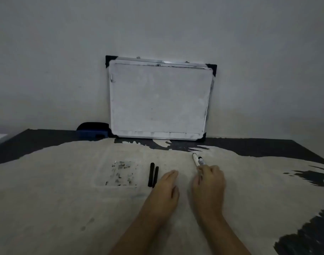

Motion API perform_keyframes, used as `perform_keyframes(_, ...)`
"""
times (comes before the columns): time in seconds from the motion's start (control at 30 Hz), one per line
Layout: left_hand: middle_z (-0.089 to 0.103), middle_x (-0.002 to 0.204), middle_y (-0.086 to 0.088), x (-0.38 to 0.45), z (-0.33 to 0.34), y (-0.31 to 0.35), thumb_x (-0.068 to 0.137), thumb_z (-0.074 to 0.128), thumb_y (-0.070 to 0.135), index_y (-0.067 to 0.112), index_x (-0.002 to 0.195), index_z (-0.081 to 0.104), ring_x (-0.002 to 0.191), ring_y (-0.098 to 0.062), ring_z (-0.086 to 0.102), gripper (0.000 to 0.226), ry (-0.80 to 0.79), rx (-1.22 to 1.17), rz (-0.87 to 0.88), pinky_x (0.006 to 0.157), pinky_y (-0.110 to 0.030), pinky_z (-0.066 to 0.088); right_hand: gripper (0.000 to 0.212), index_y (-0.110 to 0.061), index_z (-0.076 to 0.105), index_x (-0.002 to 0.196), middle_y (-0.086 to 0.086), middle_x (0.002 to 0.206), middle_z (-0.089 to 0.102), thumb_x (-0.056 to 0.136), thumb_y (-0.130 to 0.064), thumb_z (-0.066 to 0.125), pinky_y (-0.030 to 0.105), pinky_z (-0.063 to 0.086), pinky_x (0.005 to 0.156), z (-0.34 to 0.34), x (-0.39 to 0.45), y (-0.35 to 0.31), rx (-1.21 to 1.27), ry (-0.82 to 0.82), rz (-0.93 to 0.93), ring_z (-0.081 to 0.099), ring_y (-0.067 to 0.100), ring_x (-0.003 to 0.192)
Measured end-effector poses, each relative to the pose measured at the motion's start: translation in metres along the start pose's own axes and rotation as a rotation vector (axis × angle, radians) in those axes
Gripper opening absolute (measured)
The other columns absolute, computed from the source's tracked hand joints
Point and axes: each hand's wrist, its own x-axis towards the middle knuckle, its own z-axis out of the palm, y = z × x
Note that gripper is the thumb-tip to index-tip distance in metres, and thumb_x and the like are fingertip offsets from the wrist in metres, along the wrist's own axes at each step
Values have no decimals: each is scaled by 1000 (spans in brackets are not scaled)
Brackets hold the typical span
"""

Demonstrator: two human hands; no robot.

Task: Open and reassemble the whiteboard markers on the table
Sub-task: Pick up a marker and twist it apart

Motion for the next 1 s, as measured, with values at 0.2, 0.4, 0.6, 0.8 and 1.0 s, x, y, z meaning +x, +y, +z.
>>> perform_keyframes(0.2,32,150,2,2,3,-3,94,41,16,17,140,30,137,-7,27,47,26,-7,12,115,-22,21,11,-6,67,84,11,83,54,77,-14,68,37,36,75,-12,12,13,-96,13,158,49,28,82)
perform_keyframes(0.4,32,150,4,3,4,-5,94,40,18,19,140,30,137,-6,27,46,34,20,32,111,-18,19,18,-10,66,87,8,86,56,76,-24,69,37,40,78,-7,12,14,-178,-22,153,50,25,84)
perform_keyframes(0.6,33,149,2,4,3,-2,95,41,24,18,140,31,136,-7,28,46,47,-33,37,113,-21,22,22,-8,63,95,9,95,57,87,-27,55,36,34,80,-7,12,11,-306,-62,131,48,26,91)
perform_keyframes(0.8,33,139,13,2,-8,10,91,45,35,33,142,13,121,-4,42,60,208,-585,-42,95,-15,39,24,-18,52,82,0,78,52,97,-23,34,34,42,62,-2,10,9,366,1,-15,50,23,74)
perform_keyframes(1.0,51,122,14,2,-20,12,84,28,41,38,136,24,97,-8,65,52,417,-823,36,79,-16,55,48,-10,57,52,-3,43,43,96,-25,44,24,32,55,-5,5,8,358,-110,-137,42,18,42)
